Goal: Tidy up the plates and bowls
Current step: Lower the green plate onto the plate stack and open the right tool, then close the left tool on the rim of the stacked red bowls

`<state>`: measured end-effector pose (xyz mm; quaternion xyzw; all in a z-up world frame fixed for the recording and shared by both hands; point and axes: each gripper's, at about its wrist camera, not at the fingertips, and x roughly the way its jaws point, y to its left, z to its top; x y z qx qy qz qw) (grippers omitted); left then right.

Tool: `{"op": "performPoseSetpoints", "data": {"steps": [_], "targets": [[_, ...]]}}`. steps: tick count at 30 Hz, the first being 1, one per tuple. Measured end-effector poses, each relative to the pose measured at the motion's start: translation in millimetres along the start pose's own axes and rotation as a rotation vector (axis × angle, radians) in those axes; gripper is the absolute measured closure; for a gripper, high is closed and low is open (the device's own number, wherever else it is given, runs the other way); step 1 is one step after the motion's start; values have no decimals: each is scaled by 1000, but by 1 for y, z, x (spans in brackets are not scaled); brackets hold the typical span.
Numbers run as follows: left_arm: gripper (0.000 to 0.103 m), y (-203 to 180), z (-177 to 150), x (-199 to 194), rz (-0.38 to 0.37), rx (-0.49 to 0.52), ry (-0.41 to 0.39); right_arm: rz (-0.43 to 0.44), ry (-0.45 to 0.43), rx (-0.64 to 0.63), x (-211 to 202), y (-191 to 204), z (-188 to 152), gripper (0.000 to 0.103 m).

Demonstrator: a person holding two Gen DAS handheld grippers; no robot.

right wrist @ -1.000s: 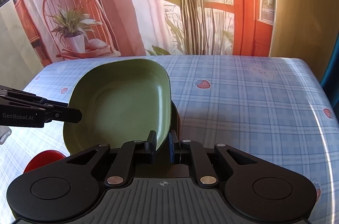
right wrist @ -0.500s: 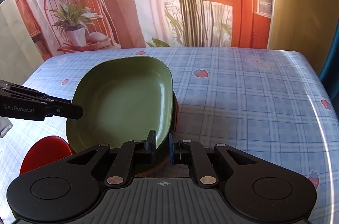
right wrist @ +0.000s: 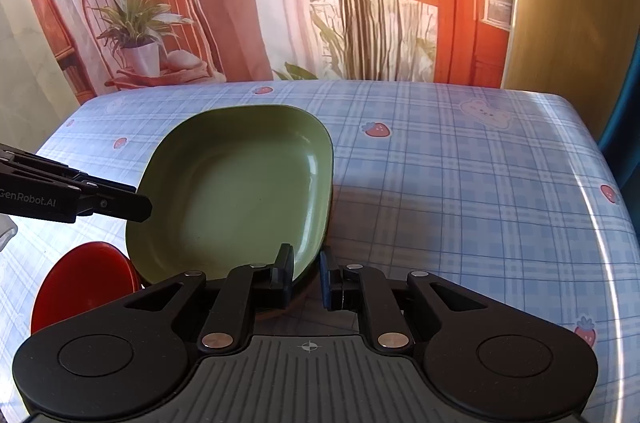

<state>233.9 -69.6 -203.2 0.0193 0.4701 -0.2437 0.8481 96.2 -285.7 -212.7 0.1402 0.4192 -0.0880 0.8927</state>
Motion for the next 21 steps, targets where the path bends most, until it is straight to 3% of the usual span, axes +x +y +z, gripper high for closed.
{"op": "performPoseSetpoints", "data": {"steps": [21], "targets": [[73, 8, -34, -54, 10, -47, -77, 23, -29, -17, -37, 36, -15, 83]]}}
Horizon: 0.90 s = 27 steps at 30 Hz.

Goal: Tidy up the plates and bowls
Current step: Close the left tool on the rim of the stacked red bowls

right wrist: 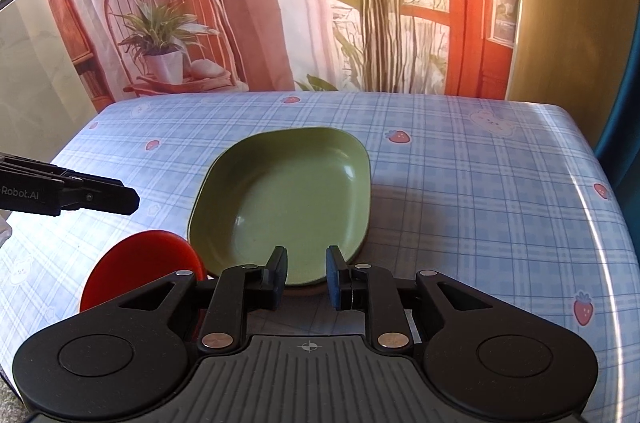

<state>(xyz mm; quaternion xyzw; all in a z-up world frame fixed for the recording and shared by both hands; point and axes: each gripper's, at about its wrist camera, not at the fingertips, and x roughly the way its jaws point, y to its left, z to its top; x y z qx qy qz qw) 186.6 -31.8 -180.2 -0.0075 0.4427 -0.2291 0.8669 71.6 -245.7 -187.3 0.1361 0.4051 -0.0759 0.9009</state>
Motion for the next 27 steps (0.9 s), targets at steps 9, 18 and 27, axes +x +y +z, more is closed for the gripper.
{"op": "performPoseSetpoints", "data": {"steps": [9, 18, 27], "targets": [[73, 11, -19, -5, 12, -46, 15, 55, 13, 11, 1, 28, -14, 83], [73, 17, -36, 1, 0, -92, 42, 92, 40, 40, 11, 43, -30, 82], [73, 17, -53, 4, -27, -143, 53, 113, 66, 74, 18, 50, -42, 82]]}}
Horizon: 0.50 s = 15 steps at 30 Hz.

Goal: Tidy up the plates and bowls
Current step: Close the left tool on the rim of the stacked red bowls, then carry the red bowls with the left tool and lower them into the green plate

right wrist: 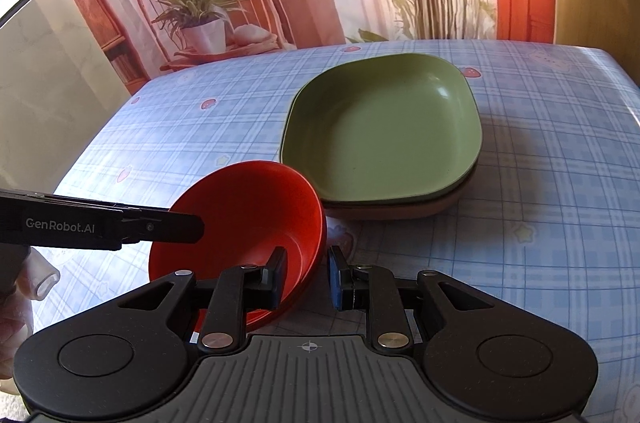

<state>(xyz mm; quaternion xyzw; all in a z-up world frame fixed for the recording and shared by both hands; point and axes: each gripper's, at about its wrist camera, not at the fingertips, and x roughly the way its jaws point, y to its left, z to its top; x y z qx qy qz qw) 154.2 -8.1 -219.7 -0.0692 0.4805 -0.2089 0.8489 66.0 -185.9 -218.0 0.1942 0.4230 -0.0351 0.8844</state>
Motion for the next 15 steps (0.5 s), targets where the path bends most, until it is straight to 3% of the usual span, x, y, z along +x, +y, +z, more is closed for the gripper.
{"op": "performPoseSetpoints", "data": {"steps": [15], "targets": [[73, 2, -17, 0, -20, -64, -10, 12, -25, 70, 0, -2, -10, 81]]}}
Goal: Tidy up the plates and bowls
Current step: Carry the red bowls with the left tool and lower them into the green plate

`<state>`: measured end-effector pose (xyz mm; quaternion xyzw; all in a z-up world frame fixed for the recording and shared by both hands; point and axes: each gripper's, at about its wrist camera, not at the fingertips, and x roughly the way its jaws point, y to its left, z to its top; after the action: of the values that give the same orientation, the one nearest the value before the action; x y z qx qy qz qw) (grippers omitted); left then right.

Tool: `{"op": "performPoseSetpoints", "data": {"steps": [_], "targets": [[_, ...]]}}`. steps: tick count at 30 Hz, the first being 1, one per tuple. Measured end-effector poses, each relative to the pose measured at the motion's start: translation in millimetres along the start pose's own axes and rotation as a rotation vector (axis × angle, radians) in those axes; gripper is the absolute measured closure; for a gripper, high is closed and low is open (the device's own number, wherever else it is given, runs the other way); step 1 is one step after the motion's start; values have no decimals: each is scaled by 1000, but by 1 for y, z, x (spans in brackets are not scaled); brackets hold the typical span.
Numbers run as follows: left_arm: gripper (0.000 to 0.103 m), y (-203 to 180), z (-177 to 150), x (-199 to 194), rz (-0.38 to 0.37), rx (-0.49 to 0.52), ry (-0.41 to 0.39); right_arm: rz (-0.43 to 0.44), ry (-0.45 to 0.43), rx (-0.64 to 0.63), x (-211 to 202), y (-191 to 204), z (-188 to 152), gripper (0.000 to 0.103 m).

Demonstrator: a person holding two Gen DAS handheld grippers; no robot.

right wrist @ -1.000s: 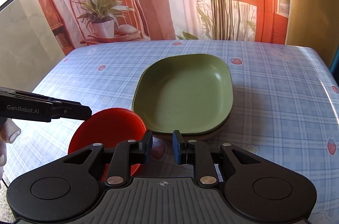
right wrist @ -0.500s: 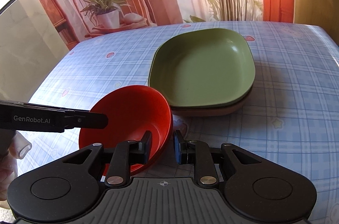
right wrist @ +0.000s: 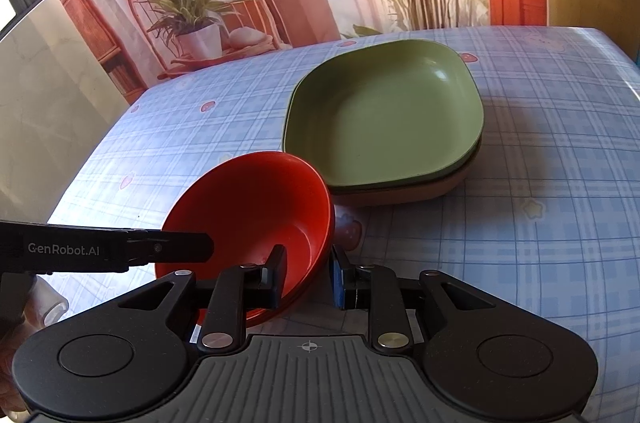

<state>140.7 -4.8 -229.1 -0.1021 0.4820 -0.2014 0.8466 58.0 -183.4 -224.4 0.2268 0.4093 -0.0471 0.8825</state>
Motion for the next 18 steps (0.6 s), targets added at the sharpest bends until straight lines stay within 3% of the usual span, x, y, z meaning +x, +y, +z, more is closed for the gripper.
{"op": "performPoseSetpoints", "data": {"steps": [5, 18], "targets": [[82, 1, -8, -4, 2, -10, -23, 4, -20, 44, -2, -3, -4, 81], [83, -7, -13, -18, 24, 7, -57, 1, -66, 94, -9, -4, -18, 84]]}}
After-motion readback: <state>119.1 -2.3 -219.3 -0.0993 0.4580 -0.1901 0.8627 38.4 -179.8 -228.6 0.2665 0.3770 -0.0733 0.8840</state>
